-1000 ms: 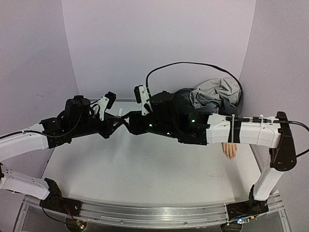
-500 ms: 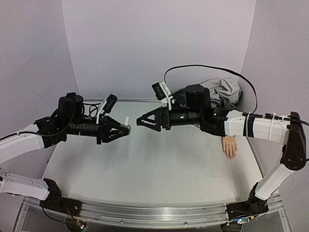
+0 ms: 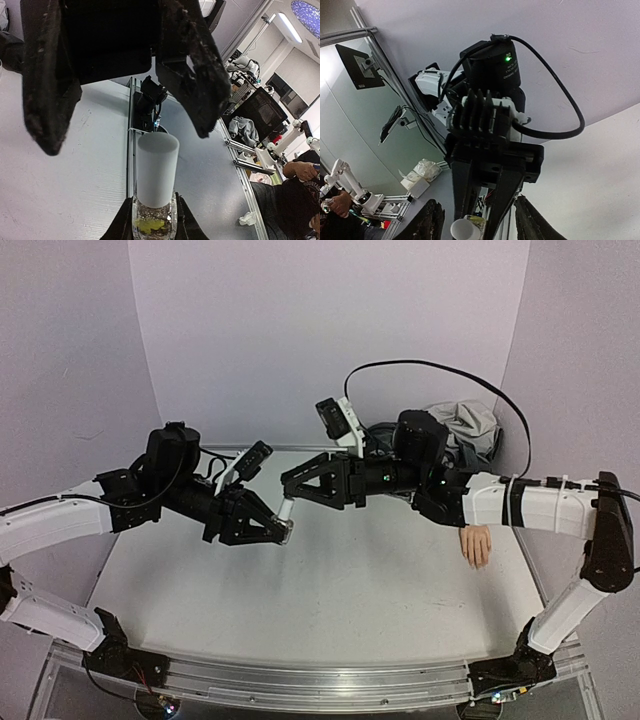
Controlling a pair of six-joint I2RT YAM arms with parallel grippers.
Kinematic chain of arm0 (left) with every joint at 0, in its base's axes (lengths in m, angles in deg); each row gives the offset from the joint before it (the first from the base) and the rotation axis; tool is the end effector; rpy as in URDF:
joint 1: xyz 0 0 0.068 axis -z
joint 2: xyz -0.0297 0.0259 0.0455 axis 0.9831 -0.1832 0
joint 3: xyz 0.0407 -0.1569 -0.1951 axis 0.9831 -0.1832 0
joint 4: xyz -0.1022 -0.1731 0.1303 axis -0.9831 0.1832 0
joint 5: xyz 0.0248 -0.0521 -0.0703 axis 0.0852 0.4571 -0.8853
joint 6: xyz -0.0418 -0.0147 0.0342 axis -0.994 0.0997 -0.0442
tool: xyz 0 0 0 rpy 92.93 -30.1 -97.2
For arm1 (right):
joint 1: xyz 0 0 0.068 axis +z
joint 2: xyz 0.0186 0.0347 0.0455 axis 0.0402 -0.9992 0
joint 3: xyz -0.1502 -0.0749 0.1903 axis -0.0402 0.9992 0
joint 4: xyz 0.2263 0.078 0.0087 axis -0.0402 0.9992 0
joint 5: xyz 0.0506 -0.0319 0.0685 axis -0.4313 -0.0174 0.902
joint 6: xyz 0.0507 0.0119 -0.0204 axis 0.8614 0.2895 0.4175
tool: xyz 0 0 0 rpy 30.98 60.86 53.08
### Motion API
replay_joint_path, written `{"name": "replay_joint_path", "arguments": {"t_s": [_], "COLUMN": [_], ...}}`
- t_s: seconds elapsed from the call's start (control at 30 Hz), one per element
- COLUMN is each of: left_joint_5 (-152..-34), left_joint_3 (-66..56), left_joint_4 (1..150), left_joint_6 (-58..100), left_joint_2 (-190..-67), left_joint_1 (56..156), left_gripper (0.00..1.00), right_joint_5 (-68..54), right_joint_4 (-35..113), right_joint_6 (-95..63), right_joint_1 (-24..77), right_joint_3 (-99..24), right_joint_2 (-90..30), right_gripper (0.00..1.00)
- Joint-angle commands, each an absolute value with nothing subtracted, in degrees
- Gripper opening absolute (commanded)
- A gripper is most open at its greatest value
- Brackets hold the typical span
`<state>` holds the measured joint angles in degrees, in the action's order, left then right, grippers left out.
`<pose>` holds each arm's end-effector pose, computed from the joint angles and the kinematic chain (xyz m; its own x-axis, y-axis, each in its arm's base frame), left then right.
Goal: Paint the nails
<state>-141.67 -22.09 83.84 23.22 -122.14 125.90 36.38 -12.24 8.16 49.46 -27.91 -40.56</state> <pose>0.1497 -0.2045 0.3132 -0.3839 0.2800 -0.8799 0.8866 -0.1546 -0.4359 0.1879 0.2872 0.3577 -0.2549 0.2006 -0.9459 -0.9314 -0.3140 0.1843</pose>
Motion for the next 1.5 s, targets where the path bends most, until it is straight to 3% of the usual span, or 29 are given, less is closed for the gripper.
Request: {"name": "replay_joint_path", "arguments": {"t_s": [0.0, 0.2, 0.37, 0.6, 0.77, 0.83, 0.93, 1.0, 1.03, 1.1, 1.13, 1.2, 1.4, 1.43, 1.47], "left_joint_5": [-144.1, -144.4, -144.6, -145.5, -141.0, -131.0, -108.2, -84.7, -68.6, -55.2, -52.7, -53.7, -68.2, -70.2, -72.0], "left_joint_3": [-18.5, -18.1, -18.2, -18.7, -19.6, -20.8, -23.5, -25.3, -25.7, -24.5, -23.6, -23.3, -23.9, -24.3, -24.7], "left_joint_4": [81.2, 81.1, 81.0, 81.1, 81.1, 81.1, 81.3, 81.6, 82.2, 84.6, 85.5, 85.9, 85.5, 85.5, 85.5], "left_joint_6": [23.1, 23.2, 23.3, 23.6, 24.9, 25.2, 26.8, 26.4, 26.6, 27.7, 28.3, 27.7, 30.2, 30.3, 30.4], "left_joint_2": [-122.0, -122.5, -122.3, -122.5, -121.4, -119.6, -116.2, -114.2, -114.0, -115.3, -116.3, -117.1, -116.6, -116.1, -115.7], "left_joint_1": [125.9, 125.9, 125.9, 125.9, 125.9, 125.9, 126.2, 127.7, 129.1, 131.1, 131.8, 132.0, 132.0, 132.0, 132.0], "left_gripper": [0.0, 0.0, 0.0, 0.0, 0.0, 0.0, 0.0, 0.0, 0.0, 0.0, 0.0, 0.0, 0.0, 0.0, 0.0], "right_joint_5": [41.1, 42.2, 41.5, 40.3, 37.8, 34.7, 26.0, 8.0, -6.5, -31.3, -36.2, -40.3, -33.3, -32.0, -30.2], "right_joint_4": [-19.0, -19.1, -19.1, -19.2, -18.2, -15.3, -10.1, -1.2, 6.1, 20.7, 22.6, 22.5, 18.7, 18.1, 17.3], "right_joint_6": [8.9, 8.5, 8.3, 8.8, 8.8, 7.1, 5.1, 3.9, 4.2, 11.6, 13.4, 14.8, 9.4, 8.4, 7.5], "right_joint_1": [50.9, 52.2, 52.4, 52.5, 53.0, 54.0, 55.7, 58.2, 60.5, 63.7, 65.0, 67.0, 67.1, 66.9, 66.6], "right_joint_3": [-29.7, -31.0, -31.3, -31.1, -30.7, -31.0, -31.6, -33.9, -37.2, -44.3, -45.9, -47.3, -48.6, -48.1, -47.4], "right_joint_2": [-41.4, -43.4, -43.7, -43.7, -44.0, -44.2, -44.8, -45.3, -46.5, -49.2, -49.8, -49.8, -48.7, -48.0, -47.1], "right_gripper": [0.46, 0.43, 0.28, 0.26, 0.05, 0.0, 0.0, 0.0, 0.0, 0.0, 0.0, 0.0, 0.0, 0.01, 0.09]}}
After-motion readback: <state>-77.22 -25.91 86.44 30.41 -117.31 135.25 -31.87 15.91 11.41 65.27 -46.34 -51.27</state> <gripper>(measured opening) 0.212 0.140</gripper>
